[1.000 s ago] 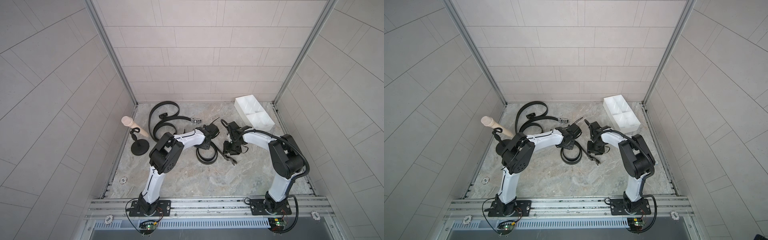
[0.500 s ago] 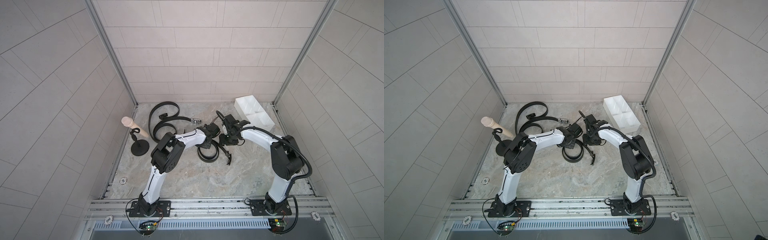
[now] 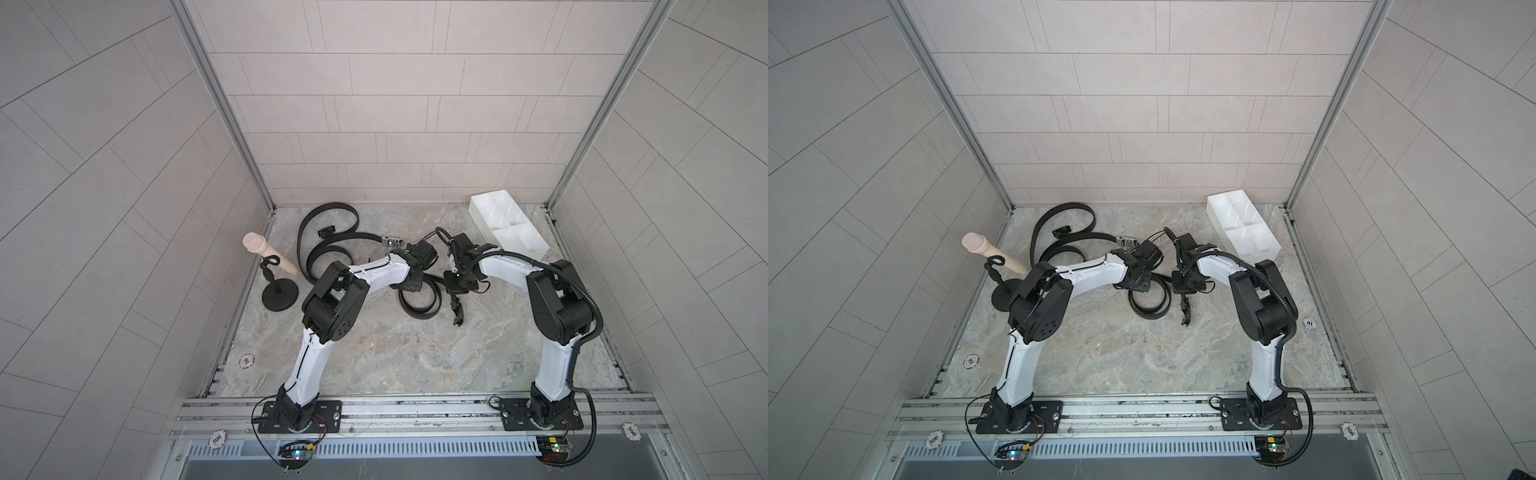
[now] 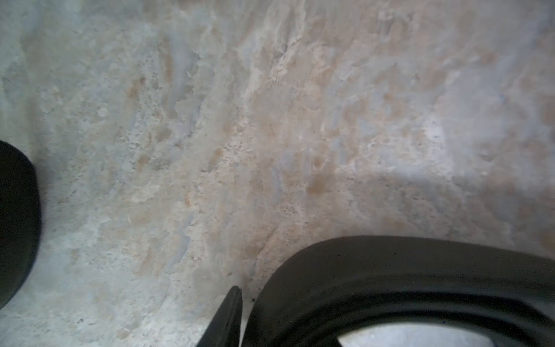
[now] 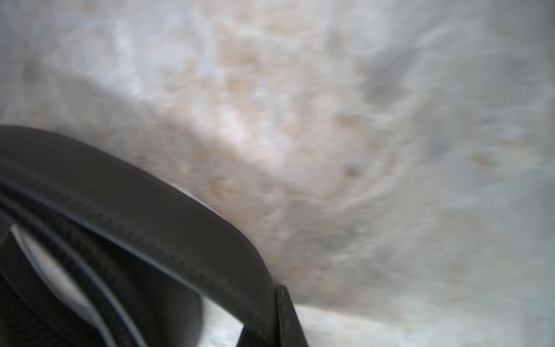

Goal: Place the belts into the storage roll
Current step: Roll the belt at the center of the board.

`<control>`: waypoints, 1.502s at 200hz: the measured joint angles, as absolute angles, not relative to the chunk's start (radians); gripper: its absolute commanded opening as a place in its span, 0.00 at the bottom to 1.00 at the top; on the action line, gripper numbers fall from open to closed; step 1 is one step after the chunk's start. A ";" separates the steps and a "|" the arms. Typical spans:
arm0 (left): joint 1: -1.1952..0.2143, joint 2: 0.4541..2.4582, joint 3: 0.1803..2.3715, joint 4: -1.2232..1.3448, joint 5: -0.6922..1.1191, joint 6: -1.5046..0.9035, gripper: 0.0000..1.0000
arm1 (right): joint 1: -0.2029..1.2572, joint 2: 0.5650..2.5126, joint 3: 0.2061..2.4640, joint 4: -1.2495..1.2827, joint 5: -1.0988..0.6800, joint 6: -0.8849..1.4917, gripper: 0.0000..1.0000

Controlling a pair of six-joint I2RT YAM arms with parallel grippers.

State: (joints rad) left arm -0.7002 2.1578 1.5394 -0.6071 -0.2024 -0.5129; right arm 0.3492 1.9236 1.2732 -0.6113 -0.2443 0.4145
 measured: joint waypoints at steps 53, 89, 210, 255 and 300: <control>-0.691 2.161 1.538 -0.607 -0.229 -0.545 0.28 | 0.169 1.889 1.237 -0.669 -0.221 0.403 0.02; -0.679 2.178 1.562 -0.635 -0.268 -0.550 0.22 | 0.163 1.889 1.236 -0.673 -0.227 0.396 0.03; -0.696 2.215 1.634 -0.702 -0.262 -0.614 0.12 | 0.607 1.756 1.061 -0.568 -0.385 0.659 0.40; -0.694 2.216 1.636 -0.704 -0.255 -0.616 0.11 | 0.430 1.749 1.178 -0.609 -0.400 0.607 0.53; -0.694 2.216 1.637 -0.704 -0.255 -0.617 0.10 | 0.351 1.876 1.336 -0.521 -0.416 0.580 0.55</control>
